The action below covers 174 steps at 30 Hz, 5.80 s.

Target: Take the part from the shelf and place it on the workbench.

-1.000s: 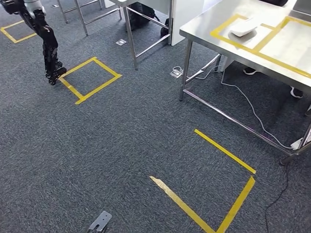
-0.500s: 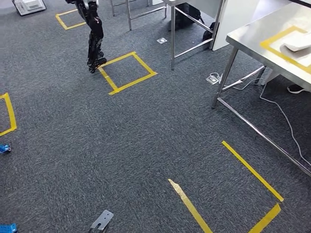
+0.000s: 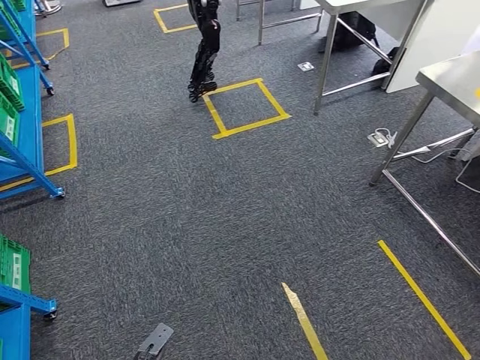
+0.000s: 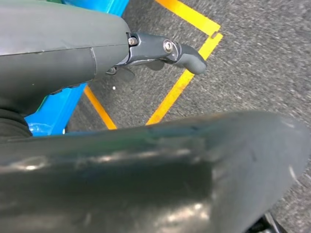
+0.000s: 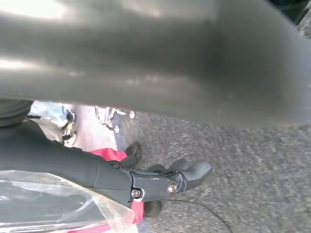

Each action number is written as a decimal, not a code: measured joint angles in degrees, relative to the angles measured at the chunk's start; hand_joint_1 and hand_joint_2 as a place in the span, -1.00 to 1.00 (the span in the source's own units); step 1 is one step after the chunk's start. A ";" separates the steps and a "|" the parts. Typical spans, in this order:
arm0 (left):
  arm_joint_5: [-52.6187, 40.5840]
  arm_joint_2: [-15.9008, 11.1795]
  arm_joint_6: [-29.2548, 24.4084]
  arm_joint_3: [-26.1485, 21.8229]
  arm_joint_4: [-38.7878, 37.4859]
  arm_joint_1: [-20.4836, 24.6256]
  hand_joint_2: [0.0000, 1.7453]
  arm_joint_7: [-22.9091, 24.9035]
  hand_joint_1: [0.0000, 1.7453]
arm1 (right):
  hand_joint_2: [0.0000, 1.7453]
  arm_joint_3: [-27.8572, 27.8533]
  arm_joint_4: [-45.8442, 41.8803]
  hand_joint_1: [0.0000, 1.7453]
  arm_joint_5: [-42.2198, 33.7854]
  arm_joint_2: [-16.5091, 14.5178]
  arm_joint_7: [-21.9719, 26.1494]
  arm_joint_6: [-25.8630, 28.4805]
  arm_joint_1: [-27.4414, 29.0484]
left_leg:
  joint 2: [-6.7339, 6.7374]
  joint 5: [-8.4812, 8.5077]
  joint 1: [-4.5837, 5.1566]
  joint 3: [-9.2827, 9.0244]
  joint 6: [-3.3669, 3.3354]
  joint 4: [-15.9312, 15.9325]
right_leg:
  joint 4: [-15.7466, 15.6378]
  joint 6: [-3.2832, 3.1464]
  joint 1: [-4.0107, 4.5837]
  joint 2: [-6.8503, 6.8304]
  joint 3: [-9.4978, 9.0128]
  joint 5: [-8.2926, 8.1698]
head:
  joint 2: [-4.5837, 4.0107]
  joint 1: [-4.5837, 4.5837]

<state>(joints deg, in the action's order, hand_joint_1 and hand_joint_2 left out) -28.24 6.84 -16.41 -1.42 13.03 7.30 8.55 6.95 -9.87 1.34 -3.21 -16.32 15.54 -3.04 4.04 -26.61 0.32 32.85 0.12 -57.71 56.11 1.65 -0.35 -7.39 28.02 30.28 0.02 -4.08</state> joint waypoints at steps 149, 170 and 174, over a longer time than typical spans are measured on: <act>-0.99 0.11 -0.01 -0.50 -0.42 0.22 -1.00 1.39 -1.00 | -1.00 2.91 -0.31 -1.00 2.91 -0.04 -1.86 -1.37 -0.52 | -4.51 -1.24 -0.68 4.85 0.65 -8.91 | 1.55 -1.58 -0.78 6.36 1.55 0.12 | 0.00 -0.63; -2.22 -0.26 -1.07 -0.50 -0.42 0.85 -1.00 2.84 -1.00 | -1.00 2.91 -0.31 -1.00 2.83 -0.07 -3.61 -3.43 -0.71 | -4.16 0.37 -0.10 0.88 -0.58 -0.46 | 0.70 -0.14 -0.54 6.07 1.47 0.25 | 0.00 -0.45; -2.21 -0.35 -0.32 -0.50 -0.42 0.91 -1.00 2.55 -1.00 | -1.00 2.87 -0.31 -1.00 2.80 -0.07 -3.63 -3.67 -0.68 | -4.16 0.39 -0.11 0.84 -0.60 -0.46 | 0.70 -0.12 -0.51 6.07 1.31 0.24 | 0.00 -0.46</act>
<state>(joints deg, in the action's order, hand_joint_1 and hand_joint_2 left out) -30.46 6.49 -16.73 -1.92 12.61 8.20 11.10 9.82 -10.19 4.14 -3.28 -19.96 11.87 -3.73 -0.12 -26.22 0.22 33.70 -0.47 -58.18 56.81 1.52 -0.86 -1.32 29.34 30.52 0.02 -4.54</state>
